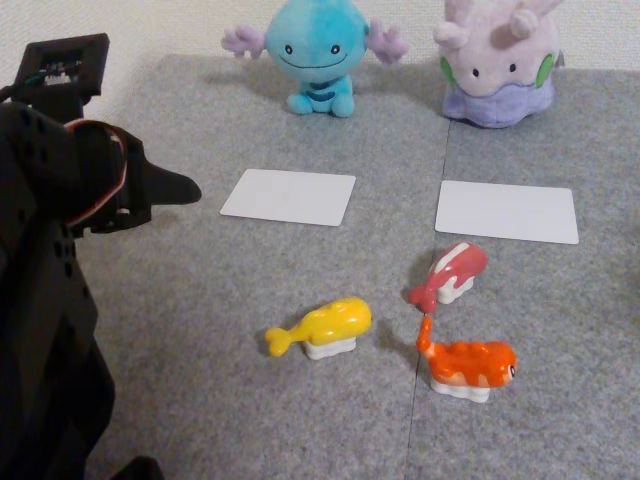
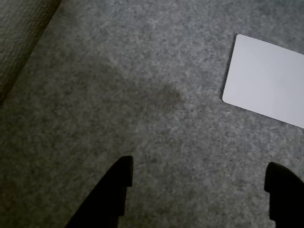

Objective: Wooper wants to eat egg sudhi, and Goomy wants to eat shrimp sushi

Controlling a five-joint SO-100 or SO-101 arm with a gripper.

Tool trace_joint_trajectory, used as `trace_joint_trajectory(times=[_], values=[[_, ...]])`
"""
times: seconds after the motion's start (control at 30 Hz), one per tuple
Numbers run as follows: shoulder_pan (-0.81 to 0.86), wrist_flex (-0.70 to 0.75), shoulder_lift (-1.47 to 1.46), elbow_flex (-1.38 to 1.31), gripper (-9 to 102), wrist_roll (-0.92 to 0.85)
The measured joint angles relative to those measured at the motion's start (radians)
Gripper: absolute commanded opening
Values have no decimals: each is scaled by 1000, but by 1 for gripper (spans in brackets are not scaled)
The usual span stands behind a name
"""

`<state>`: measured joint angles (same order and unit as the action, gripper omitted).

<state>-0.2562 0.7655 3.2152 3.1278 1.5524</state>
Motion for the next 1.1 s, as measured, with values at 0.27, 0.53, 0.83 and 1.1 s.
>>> trace_joint_trajectory(times=[0.27,0.53,0.83,1.1], values=[[0,0,0,0,32,0],[11,-8,0,0,33,-8],[175,170,-8,-255,33,-86],[222,522,-132,-695,33,-333]])
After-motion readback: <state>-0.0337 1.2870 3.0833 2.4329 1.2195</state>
